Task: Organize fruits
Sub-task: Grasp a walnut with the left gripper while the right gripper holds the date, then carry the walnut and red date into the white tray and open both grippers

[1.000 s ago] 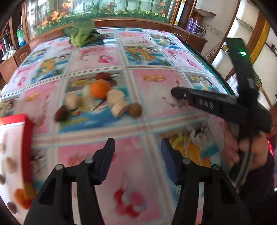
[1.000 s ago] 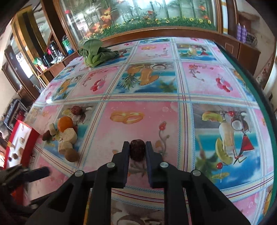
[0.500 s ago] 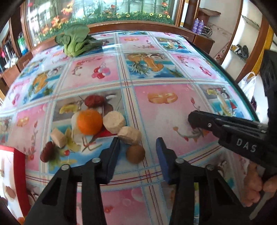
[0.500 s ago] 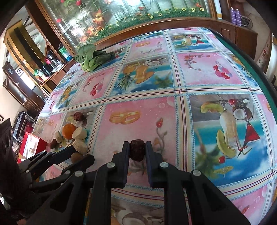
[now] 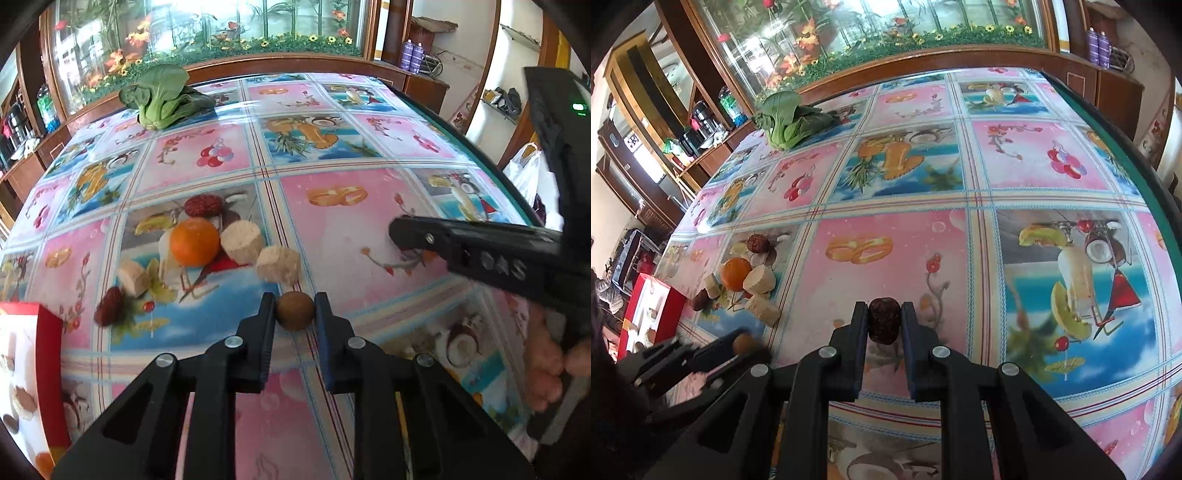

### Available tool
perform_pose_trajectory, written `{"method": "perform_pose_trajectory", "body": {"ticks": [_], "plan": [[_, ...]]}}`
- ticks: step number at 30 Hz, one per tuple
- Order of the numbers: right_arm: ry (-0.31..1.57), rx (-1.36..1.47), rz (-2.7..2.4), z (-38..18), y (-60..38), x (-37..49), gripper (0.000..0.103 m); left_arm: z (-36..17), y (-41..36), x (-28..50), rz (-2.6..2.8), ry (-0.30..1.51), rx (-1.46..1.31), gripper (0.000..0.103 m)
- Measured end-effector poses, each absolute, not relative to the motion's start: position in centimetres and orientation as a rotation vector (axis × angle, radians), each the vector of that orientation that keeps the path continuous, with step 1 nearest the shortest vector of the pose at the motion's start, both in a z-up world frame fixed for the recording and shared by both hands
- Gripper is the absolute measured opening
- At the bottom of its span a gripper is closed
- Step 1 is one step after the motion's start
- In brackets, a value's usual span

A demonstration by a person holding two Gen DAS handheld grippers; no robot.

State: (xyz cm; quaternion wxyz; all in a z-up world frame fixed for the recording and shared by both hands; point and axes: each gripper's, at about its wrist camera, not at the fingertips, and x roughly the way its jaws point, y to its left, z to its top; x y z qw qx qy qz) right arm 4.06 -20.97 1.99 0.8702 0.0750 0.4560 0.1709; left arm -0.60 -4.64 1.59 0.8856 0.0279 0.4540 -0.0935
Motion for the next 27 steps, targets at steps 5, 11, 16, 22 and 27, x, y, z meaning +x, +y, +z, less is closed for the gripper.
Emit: {"method": "perform_pose_trajectory", "body": {"ticks": [5, 11, 16, 22, 27], "plan": [[0.832, 0.179, 0.336, 3.6, -21.8, 3.3, 0.016, 3.9, -2.7, -4.4, -0.182, 0.894, 0.029, 0.022], [0.705, 0.22, 0.26, 4.4, -23.3, 3.0, 0.016, 7.4, 2.6, -10.2, -0.087, 0.785, 0.047, 0.023], [0.69, 0.268, 0.238, 4.5, -22.8, 2.5, 0.016, 9.4, 9.9, -14.3, 0.039, 0.732, -0.012, 0.023], [0.693, 0.3, 0.393, 5.7, -16.4, -0.3, 0.016, 10.1, 16.7, -17.7, 0.176, 0.676, -0.015, 0.023], [0.725, 0.222, 0.645, 6.9, -5.6, -3.0, 0.015, 9.7, 21.1, -18.8, 0.235, 0.664, -0.058, 0.023]]}}
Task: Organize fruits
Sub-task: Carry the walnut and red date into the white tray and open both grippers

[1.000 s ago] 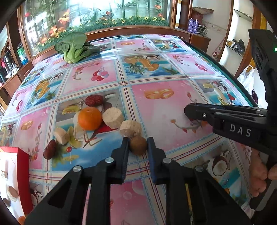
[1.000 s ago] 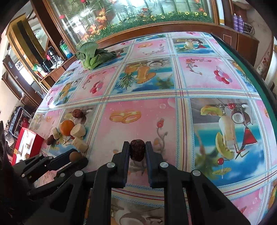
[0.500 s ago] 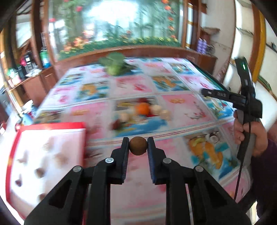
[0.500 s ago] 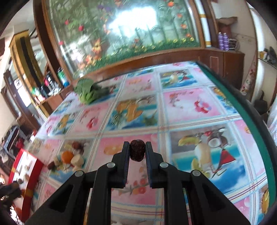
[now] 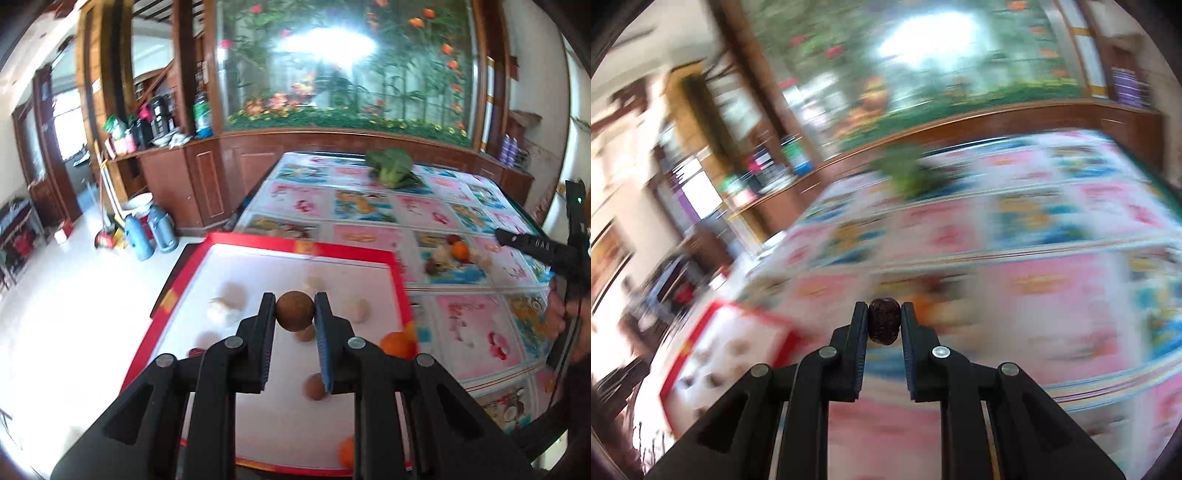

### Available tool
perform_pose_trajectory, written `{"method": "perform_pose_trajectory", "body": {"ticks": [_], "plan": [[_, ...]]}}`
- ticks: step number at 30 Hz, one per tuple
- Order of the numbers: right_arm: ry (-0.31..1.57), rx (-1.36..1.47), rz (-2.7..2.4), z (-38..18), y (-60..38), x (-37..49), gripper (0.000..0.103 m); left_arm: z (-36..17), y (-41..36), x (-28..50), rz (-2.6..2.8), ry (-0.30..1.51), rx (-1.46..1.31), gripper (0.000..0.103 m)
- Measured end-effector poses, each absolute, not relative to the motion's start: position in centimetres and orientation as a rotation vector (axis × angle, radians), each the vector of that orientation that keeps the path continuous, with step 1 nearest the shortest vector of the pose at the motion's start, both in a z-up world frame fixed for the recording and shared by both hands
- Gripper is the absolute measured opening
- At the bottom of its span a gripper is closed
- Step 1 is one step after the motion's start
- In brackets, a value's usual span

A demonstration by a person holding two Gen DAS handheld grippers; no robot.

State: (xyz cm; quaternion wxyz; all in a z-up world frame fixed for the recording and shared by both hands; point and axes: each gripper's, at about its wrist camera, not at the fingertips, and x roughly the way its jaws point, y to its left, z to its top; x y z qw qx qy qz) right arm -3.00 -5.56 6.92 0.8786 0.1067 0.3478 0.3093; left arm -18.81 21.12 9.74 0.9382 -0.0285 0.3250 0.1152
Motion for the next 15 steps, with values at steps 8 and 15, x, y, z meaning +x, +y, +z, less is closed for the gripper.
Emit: {"method": "perform_pose_trajectory", "body": {"ticks": [8, 15], "plan": [[0.83, 0.054, 0.848, 7.4, 8.3, -4.4, 0.015, 8.8, 25.4, -17.3, 0.273, 0.713, -0.072, 0.023], [0.986, -0.006, 0.784, 4.6, 11.0, -2.2, 0.015, 7.5, 28.7, -11.1, 0.22, 0.849, -0.127, 0.023]]}}
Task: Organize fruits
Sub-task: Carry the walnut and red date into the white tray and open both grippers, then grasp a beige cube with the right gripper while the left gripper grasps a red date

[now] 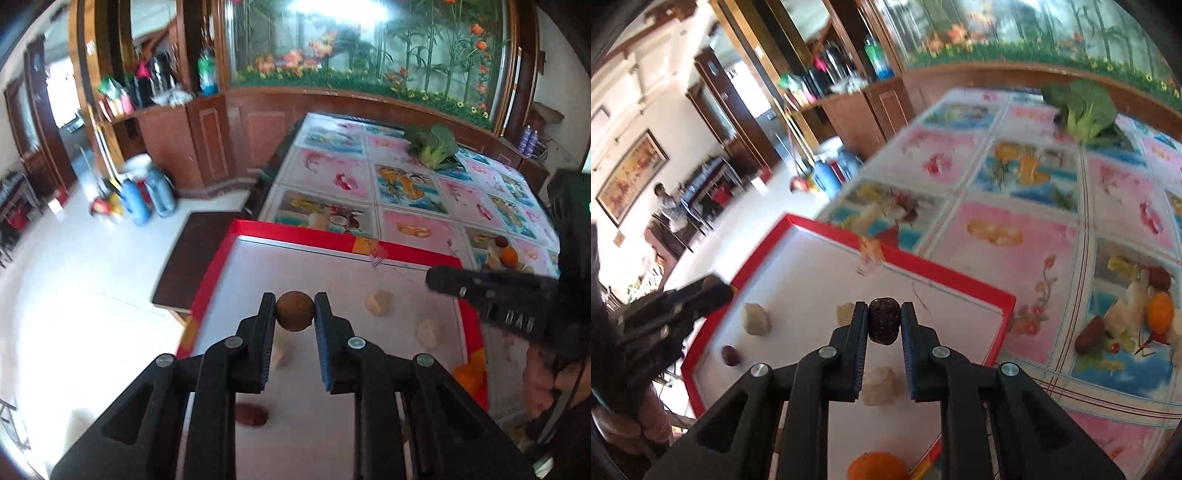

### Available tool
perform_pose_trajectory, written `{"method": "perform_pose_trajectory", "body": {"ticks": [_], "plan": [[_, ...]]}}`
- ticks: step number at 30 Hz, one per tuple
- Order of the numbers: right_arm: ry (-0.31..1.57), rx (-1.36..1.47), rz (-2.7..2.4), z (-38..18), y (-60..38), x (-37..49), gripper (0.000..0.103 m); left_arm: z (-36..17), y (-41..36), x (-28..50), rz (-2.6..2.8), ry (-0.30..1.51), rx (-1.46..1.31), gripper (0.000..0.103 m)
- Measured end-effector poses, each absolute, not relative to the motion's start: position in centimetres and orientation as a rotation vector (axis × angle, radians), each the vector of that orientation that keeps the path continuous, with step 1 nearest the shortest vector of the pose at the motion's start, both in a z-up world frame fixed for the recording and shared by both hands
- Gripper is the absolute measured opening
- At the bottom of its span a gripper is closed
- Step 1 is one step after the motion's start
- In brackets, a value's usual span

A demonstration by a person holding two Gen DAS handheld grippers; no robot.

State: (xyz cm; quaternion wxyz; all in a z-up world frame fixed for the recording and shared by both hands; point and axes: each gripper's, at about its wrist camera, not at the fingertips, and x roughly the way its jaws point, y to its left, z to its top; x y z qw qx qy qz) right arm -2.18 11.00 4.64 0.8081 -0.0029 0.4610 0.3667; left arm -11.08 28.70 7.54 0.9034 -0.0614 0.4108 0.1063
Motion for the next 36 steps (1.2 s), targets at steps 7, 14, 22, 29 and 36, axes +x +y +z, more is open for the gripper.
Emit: {"method": "perform_pose_trajectory", "body": {"ticks": [7, 14, 22, 29, 36], "plan": [[1.073, -0.032, 0.747, 2.7, 11.2, -2.0, 0.015, 4.8, 27.0, -6.9, 0.228, 0.963, -0.062, 0.023], [1.07, -0.047, 0.751, 2.8, 11.4, -2.2, 0.016, 2.8, 26.6, -6.0, 0.259, 1.05, -0.018, 0.023], [1.011, 0.001, 0.824, 4.0, 9.7, -2.6, 0.04, 2.9, 27.2, -6.1, 0.312, 1.051, -0.049, 0.082], [0.837, 0.074, 0.853, 6.5, 1.6, -2.1, 0.041, 6.5, 24.4, -8.5, 0.318, 0.905, -0.03, 0.082], [0.804, 0.11, 0.68, 5.9, -9.6, 0.6, 0.041, 9.2, 16.6, -7.9, 0.129, 0.829, 0.082, 0.089]]}}
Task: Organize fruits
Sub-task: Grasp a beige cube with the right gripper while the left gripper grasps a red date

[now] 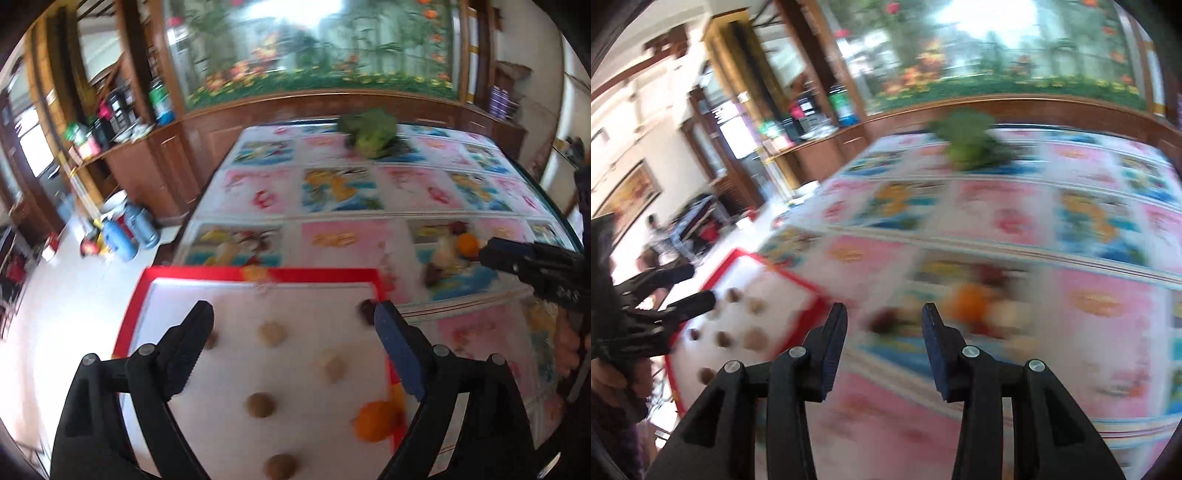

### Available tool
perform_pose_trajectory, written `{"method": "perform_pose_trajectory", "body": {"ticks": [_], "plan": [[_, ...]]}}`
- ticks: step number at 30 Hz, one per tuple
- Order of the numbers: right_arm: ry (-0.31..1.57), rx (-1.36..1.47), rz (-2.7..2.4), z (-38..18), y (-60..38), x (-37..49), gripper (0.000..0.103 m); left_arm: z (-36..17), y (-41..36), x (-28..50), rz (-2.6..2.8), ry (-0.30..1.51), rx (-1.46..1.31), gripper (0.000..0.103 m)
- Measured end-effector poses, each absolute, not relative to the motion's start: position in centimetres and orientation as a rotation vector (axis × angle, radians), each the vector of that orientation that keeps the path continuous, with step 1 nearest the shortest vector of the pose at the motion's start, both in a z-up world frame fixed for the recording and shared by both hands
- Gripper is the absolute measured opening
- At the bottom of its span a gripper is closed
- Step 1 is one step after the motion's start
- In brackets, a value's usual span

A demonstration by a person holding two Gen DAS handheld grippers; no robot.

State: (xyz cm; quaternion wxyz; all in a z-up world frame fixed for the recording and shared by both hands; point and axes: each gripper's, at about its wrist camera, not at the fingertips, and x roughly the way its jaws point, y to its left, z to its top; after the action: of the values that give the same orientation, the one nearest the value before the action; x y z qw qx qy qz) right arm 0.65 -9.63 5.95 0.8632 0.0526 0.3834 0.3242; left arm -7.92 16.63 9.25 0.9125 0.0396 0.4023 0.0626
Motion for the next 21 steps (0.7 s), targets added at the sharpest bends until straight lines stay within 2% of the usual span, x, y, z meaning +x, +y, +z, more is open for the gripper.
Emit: {"method": "perform_pose_trajectory", "body": {"ticks": [6, 14, 17, 21], "plan": [[0.855, 0.162, 0.568, 4.9, -15.4, 2.7, 0.041, 7.7, 9.9, -4.6, -0.017, 0.871, 0.199, 0.089], [0.941, 0.164, 0.574, 3.4, -16.1, 3.5, 0.041, 4.2, 5.3, -1.2, -0.151, 0.968, 0.291, 0.088], [0.948, 0.144, 0.581, 3.1, -15.5, 3.4, 0.041, 3.2, 4.7, 0.0, -0.178, 1.008, 0.302, 0.073], [0.948, 0.096, 0.593, 2.6, -14.2, 3.4, 0.041, 2.0, 4.7, 1.2, -0.213, 1.054, 0.294, 0.071]]}}
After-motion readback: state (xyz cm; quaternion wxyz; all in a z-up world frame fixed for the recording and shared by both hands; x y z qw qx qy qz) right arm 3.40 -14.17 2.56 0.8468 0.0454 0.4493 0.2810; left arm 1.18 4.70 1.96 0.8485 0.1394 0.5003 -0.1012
